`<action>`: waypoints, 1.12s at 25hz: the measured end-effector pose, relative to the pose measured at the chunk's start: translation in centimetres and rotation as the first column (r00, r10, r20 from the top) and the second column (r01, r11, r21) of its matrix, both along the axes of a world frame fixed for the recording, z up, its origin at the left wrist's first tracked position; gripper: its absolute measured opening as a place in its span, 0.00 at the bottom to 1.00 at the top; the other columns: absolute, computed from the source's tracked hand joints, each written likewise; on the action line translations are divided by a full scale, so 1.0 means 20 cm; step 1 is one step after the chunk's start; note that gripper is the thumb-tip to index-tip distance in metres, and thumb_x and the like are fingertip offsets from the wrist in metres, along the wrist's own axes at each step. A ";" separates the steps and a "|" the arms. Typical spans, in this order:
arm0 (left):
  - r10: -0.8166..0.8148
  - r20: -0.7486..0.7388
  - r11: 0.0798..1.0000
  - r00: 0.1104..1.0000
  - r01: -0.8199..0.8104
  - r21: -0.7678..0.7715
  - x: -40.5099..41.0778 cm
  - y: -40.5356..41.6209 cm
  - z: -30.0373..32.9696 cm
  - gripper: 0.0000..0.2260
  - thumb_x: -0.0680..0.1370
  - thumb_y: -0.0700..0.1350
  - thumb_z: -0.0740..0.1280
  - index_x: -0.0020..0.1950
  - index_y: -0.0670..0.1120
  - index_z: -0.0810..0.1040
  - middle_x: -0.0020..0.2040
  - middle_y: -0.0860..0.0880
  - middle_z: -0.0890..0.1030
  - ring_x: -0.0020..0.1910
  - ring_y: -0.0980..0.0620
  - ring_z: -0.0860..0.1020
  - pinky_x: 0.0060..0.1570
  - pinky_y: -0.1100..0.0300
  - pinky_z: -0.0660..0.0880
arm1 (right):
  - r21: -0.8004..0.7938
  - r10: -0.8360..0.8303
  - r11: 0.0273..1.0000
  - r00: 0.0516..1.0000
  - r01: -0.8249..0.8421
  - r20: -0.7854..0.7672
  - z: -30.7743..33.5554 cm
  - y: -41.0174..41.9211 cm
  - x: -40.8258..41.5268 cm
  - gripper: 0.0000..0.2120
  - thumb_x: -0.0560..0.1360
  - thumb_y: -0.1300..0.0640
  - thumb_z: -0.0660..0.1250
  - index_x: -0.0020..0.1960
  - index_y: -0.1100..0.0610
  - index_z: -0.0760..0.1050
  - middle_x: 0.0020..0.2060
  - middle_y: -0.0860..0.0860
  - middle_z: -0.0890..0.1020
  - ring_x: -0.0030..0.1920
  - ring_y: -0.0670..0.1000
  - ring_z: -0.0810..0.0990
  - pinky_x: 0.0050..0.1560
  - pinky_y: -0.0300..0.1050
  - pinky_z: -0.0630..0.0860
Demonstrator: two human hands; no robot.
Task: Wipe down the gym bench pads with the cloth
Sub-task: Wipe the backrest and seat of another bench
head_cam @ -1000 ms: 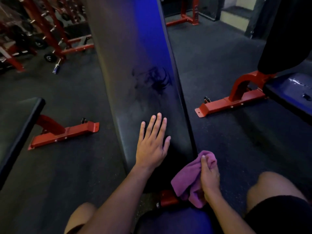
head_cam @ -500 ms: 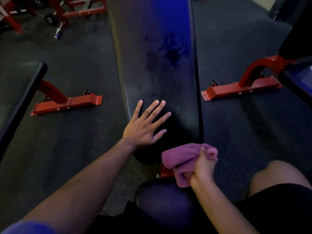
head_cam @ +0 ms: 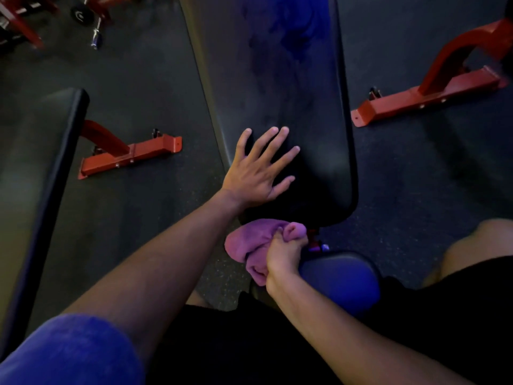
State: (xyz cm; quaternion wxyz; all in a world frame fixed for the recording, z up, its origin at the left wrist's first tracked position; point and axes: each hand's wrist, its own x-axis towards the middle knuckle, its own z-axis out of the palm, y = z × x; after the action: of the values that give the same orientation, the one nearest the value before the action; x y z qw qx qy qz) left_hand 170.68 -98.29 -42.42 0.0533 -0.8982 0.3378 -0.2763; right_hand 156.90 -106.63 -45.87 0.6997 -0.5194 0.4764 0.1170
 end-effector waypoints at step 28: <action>-0.117 0.000 0.992 0.993 0.117 0.036 0.15 0.04 0.12 0.25 0.84 0.62 0.61 0.76 0.51 0.75 0.74 0.43 0.75 0.79 0.41 0.68 0.78 0.39 0.61 | 0.138 -0.106 0.985 0.994 0.102 0.023 -0.04 0.14 0.00 0.11 0.78 0.68 0.64 0.53 0.54 0.69 0.46 0.56 0.77 0.47 0.54 0.78 0.55 0.52 0.78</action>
State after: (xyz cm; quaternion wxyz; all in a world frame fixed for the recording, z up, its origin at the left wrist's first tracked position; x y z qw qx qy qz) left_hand 173.76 -97.47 -39.98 0.0537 -0.8754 0.3949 -0.2737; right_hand 156.88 -103.89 -46.61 0.7459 -0.4462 0.4831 0.1051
